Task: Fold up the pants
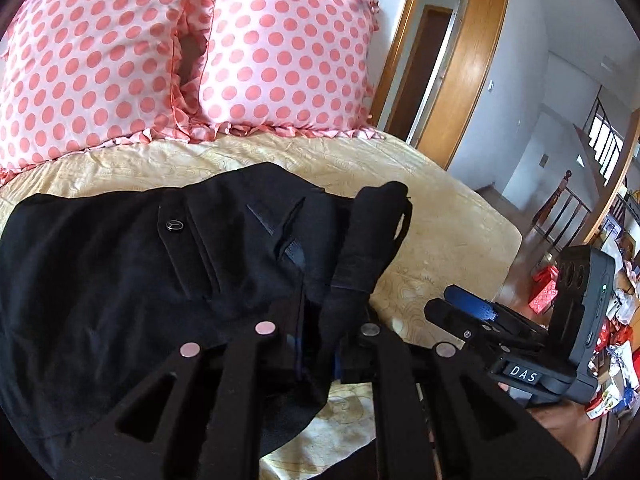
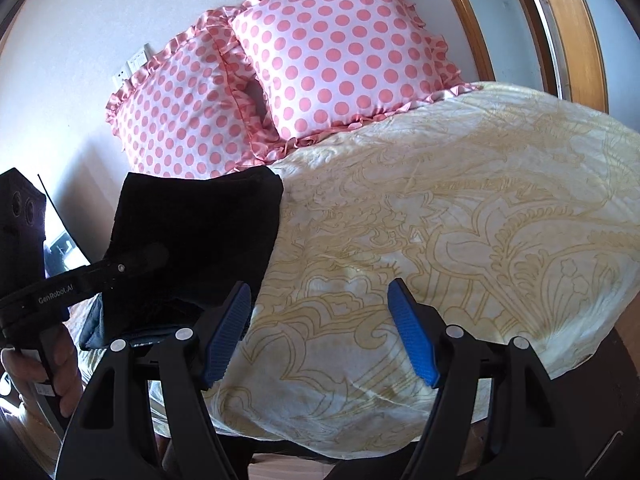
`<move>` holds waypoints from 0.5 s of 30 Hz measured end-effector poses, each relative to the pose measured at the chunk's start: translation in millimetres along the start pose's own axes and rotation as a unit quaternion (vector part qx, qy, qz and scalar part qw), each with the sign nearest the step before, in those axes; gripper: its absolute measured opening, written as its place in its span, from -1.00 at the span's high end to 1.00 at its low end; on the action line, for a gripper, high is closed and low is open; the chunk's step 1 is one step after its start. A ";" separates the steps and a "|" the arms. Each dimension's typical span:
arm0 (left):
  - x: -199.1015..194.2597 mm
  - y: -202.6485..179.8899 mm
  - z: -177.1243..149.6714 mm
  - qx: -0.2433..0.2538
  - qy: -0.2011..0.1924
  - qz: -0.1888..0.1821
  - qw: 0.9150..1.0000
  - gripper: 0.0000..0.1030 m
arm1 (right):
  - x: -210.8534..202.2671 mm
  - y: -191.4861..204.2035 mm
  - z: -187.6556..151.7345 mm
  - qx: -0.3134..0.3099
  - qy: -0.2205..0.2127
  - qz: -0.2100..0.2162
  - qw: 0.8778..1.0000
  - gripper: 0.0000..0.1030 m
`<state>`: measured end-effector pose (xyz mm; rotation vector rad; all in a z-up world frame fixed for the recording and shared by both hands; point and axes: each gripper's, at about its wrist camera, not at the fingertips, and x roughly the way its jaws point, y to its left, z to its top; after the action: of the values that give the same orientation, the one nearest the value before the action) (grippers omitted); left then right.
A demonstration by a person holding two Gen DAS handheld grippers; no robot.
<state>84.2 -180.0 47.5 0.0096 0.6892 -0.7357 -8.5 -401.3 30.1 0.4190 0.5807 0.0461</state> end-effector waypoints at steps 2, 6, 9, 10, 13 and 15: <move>6.5 -4.3 -10.0 0.013 0.012 0.004 1.000 0.82 | -0.2 0.0 1.9 -0.002 -0.003 -0.006 1.000 -0.41; 11.0 -15.6 -29.0 0.050 -0.001 0.026 0.998 0.81 | -0.7 0.9 7.8 0.005 -0.016 -0.004 1.000 -0.41; 11.8 -16.1 -33.4 0.055 -0.015 0.035 0.998 0.74 | -1.0 4.8 17.6 0.000 -0.025 -0.001 1.000 -0.41; 11.2 -14.4 -33.0 0.050 -0.018 0.034 0.998 0.69 | -1.6 6.4 22.2 -0.002 -0.029 0.002 1.000 -0.41; 1.3 -13.2 -34.3 0.045 -0.026 0.003 0.999 -0.12 | -5.7 13.2 40.4 -0.007 -0.047 0.021 0.999 -0.41; -13.9 -17.6 -39.8 0.046 -0.041 -0.007 0.998 -0.94 | -7.2 22.3 54.2 -0.022 -0.056 0.029 0.998 -0.40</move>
<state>43.0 -175.1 28.4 0.0576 0.5777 -0.7773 16.5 -402.2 83.6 0.3922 0.4561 0.0894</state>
